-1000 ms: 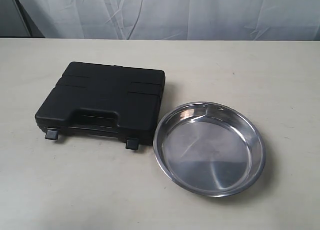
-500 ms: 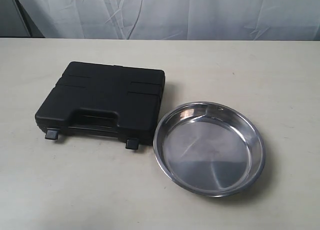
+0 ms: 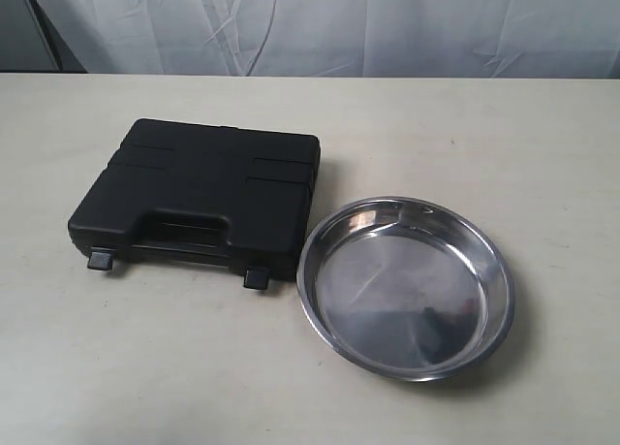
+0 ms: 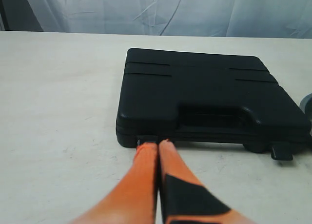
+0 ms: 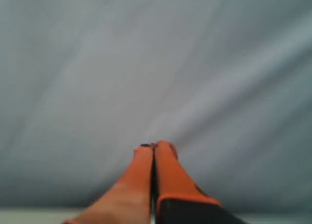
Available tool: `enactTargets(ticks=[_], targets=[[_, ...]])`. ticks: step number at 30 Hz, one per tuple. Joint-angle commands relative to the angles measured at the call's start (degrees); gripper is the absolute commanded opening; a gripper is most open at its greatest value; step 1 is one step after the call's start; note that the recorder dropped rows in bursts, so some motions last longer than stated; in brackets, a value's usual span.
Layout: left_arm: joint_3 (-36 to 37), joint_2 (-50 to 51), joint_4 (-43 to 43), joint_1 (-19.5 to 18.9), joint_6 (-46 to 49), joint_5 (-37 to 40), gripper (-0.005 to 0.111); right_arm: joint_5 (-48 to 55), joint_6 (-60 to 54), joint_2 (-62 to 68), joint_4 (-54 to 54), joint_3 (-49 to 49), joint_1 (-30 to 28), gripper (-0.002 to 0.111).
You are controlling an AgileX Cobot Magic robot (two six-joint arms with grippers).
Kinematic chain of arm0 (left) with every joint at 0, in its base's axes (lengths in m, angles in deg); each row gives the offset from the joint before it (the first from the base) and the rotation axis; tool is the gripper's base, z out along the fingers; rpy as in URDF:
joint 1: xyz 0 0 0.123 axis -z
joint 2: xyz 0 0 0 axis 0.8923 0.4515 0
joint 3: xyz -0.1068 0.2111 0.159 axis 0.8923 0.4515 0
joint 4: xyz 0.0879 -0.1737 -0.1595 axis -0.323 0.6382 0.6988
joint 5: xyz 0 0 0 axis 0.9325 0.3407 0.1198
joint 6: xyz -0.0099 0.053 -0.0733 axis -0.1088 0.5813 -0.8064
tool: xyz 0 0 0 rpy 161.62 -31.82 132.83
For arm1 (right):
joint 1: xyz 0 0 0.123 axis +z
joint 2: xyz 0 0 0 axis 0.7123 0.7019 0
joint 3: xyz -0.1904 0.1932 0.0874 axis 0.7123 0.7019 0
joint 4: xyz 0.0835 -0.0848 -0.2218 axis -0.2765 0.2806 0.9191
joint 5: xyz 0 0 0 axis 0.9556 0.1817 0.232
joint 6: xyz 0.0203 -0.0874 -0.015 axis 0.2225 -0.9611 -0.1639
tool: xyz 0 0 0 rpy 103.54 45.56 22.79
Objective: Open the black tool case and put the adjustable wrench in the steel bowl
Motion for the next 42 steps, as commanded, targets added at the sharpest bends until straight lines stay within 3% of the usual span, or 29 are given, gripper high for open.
enactTargets(ticks=[1,5,9,12,17,24,32,42], targets=[[0.30,-0.32,-0.07,0.25,-0.23,-0.67,0.000,23.60,-29.81,3.07,-37.60,-3.83,-0.01,-0.001],[0.30,-0.32,-0.07,0.25,-0.23,-0.67,0.000,27.94,-58.80,4.40,-80.72,-3.83,-0.03,-0.001],[0.30,-0.32,-0.07,0.25,-0.23,-0.67,0.000,30.47,-91.44,6.62,-119.04,-3.83,4.98,-0.001],[0.30,-0.32,-0.07,0.25,-0.23,-0.67,0.000,28.70,-103.19,8.43,-129.20,-3.92,11.94,-0.001],[0.30,-0.32,-0.07,0.25,-0.23,-0.67,0.000,21.18,-106.31,11.05,-122.42,-6.11,23.27,0.004],[0.30,-0.32,-0.07,0.25,-0.23,-0.67,0.000,20.61,-106.31,17.05,-107.72,-13.16,34.74,0.048],[0.30,-0.32,-0.07,0.25,-0.23,-0.67,0.000,19.35,-105.86,22.59,-101.46,-16.61,41.51,0.049],[0.30,-0.32,-0.07,0.25,-0.23,-0.67,0.000,16.42,-105.86,27.39,-101.26,-16.74,42.06,0.049]])
